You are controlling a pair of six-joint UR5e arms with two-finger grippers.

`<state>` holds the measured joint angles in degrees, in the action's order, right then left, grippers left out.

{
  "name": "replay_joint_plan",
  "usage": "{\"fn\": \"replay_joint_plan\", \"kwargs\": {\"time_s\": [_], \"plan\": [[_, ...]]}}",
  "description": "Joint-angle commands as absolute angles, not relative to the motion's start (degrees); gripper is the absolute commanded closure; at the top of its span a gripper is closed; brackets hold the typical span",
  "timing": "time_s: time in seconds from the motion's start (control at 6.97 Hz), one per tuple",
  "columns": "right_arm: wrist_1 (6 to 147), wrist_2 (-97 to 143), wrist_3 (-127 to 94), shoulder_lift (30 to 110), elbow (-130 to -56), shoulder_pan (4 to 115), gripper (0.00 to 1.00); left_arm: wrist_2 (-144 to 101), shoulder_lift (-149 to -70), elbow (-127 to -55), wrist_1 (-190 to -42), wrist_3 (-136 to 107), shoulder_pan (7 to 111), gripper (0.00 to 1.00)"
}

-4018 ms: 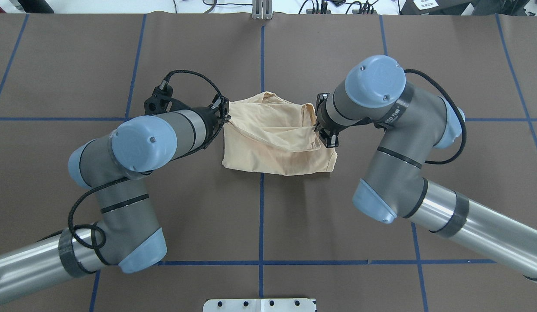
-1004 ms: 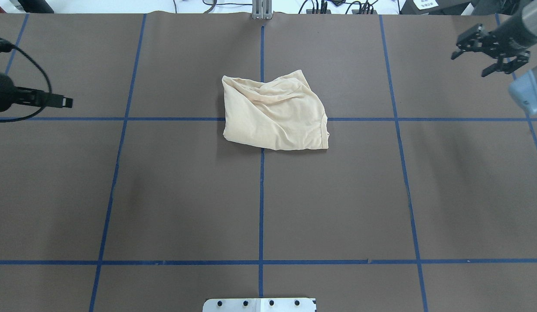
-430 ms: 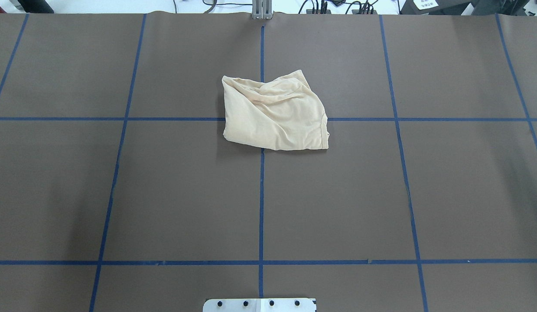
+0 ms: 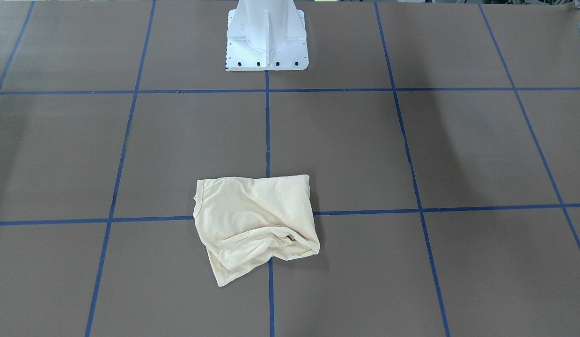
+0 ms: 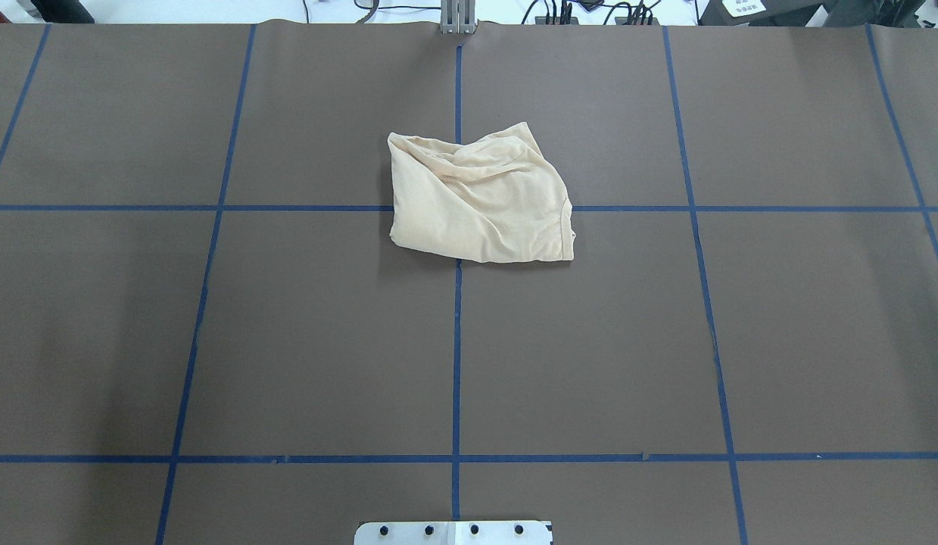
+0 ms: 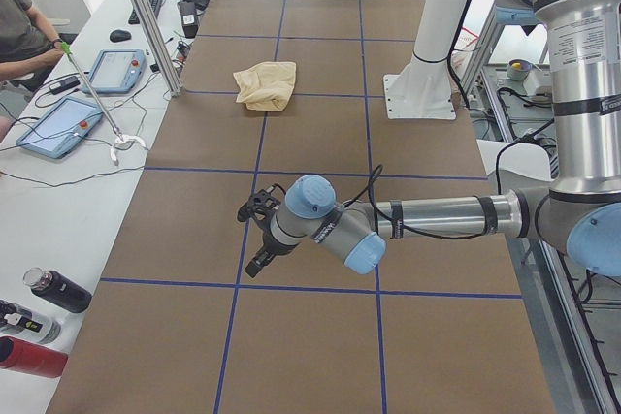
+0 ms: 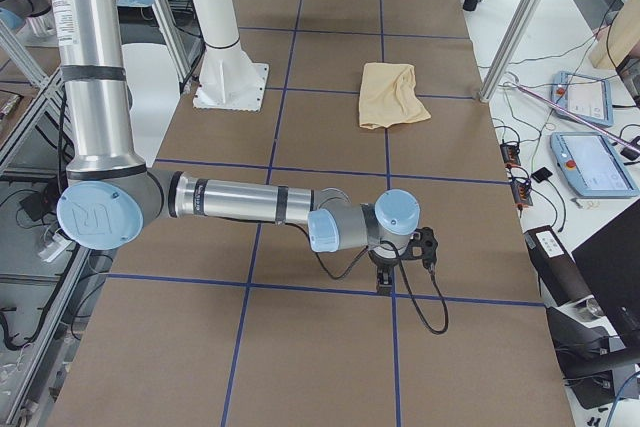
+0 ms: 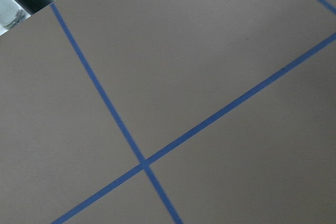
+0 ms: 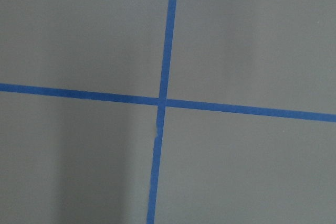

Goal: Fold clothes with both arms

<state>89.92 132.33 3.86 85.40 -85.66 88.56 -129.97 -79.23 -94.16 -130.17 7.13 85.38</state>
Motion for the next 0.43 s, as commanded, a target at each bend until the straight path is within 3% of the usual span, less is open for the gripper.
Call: {"fn": "replay_joint_plan", "kwargs": {"time_s": [0.0, 0.29], "plan": [[95.26, 132.01, 4.32, 85.61, -89.99, 89.38, 0.0, -133.93, -79.97, -94.48, -122.83, 6.95, 86.74, 0.0], [98.59, 133.93, -2.32, 85.6, -94.54, 89.21, 0.0, -134.38, -82.0, -95.62, -115.07, 6.86, 87.19, 0.0]]}}
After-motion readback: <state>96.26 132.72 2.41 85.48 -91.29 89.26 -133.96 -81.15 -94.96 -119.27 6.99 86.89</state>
